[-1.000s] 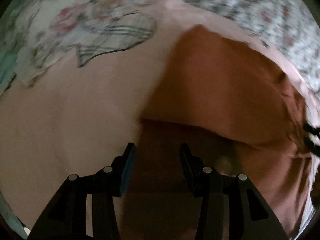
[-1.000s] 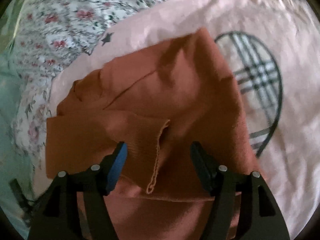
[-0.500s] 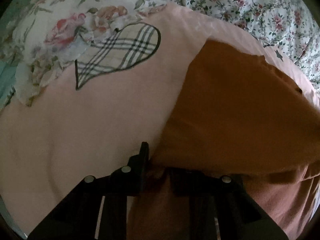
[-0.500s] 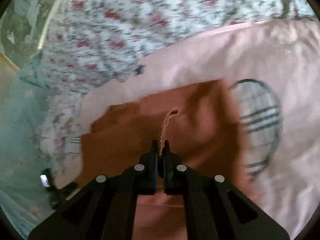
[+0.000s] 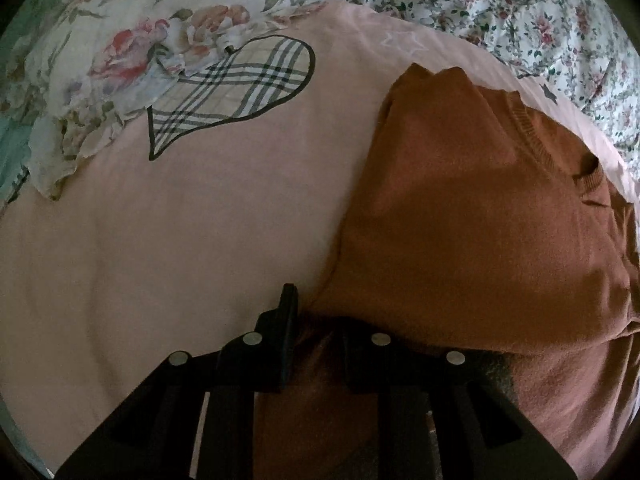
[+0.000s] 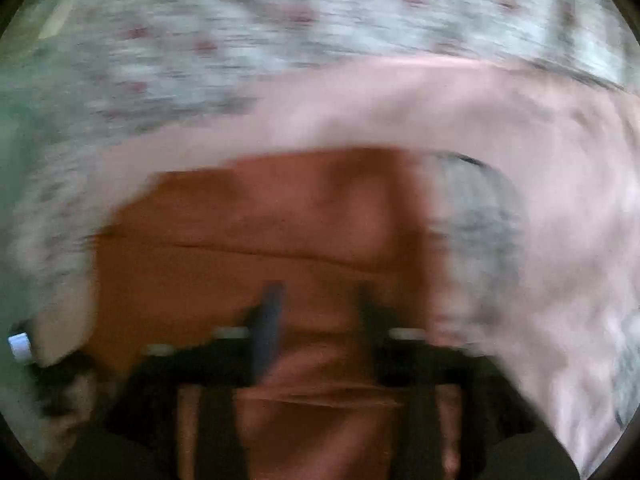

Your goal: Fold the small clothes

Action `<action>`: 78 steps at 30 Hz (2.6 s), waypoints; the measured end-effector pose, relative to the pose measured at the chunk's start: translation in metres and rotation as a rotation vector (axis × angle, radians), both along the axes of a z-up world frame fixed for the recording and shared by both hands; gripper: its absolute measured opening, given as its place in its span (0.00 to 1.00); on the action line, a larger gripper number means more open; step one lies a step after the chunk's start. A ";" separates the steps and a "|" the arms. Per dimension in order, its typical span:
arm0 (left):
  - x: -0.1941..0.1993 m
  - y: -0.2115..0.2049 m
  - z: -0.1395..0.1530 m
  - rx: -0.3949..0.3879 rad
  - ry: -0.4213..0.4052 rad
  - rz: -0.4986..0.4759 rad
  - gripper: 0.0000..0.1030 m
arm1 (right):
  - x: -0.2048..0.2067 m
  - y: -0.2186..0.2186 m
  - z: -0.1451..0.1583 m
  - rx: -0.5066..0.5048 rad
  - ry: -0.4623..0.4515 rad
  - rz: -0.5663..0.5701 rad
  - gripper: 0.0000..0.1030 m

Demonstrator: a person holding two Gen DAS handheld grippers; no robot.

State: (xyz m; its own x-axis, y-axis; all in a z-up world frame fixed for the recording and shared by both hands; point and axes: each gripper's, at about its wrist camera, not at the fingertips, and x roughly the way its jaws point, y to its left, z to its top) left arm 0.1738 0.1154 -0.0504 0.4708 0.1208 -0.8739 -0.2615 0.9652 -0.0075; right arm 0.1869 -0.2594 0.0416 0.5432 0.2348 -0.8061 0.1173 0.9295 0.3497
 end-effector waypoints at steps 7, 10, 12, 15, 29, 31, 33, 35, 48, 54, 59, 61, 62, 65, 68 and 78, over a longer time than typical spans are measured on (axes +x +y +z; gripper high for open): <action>-0.002 0.008 0.000 -0.059 -0.016 0.042 0.21 | 0.137 0.137 -0.028 0.324 0.055 0.406 0.74; -0.005 0.009 0.000 -0.074 -0.021 0.036 0.21 | 0.180 0.182 -0.056 0.329 0.155 0.500 0.74; -0.007 0.012 0.000 -0.096 -0.026 0.035 0.21 | 0.192 0.210 -0.072 0.395 0.237 0.590 0.74; -0.008 0.018 0.000 -0.140 -0.032 0.047 0.21 | 0.218 0.243 -0.094 0.478 0.324 0.636 0.75; -0.039 0.033 0.006 -0.151 -0.006 0.071 0.27 | 0.222 0.179 -0.071 0.513 0.068 0.333 0.74; -0.047 0.039 0.010 -0.149 0.002 0.083 0.27 | 0.202 0.149 -0.062 0.487 0.049 0.299 0.74; -0.055 0.051 0.012 -0.163 0.013 0.116 0.24 | 0.182 0.123 -0.057 0.456 0.037 0.256 0.74; -0.062 0.057 0.018 -0.182 0.009 0.137 0.21 | 0.156 0.098 -0.053 0.434 0.025 0.217 0.74; -0.011 -0.017 0.016 -0.152 0.064 -0.161 0.31 | -0.033 -0.040 -0.079 0.163 0.110 -0.153 0.68; -0.040 -0.014 0.030 -0.151 0.066 -0.168 0.34 | -0.075 -0.058 -0.044 0.127 0.040 -0.188 0.68; -0.091 -0.027 0.046 -0.135 0.085 -0.236 0.46 | -0.117 -0.040 -0.024 0.146 0.035 -0.084 0.68; -0.112 -0.027 0.049 -0.111 0.095 -0.239 0.48 | -0.138 -0.028 -0.020 0.145 0.049 -0.024 0.68; -0.131 -0.023 0.052 -0.108 0.100 -0.233 0.48 | -0.149 -0.025 -0.019 0.143 0.058 0.002 0.68; -0.151 -0.025 0.052 -0.155 0.101 -0.226 0.48 | -0.182 -0.011 -0.021 0.179 0.095 0.090 0.68; -0.166 -0.039 0.047 -0.298 0.107 -0.333 0.49 | -0.204 -0.001 -0.043 0.273 0.189 0.171 0.68; -0.233 -0.080 0.009 -0.404 0.437 -0.800 0.53 | -0.274 0.035 -0.081 0.341 0.459 0.431 0.68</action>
State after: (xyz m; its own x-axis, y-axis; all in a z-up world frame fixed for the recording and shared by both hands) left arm -0.0591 0.0351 -0.0410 -0.0895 -0.4360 -0.8955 0.4065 0.8048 -0.4325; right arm -0.0870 -0.2241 -0.0389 -0.0311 0.6319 -0.7745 -0.0303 0.7739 0.6326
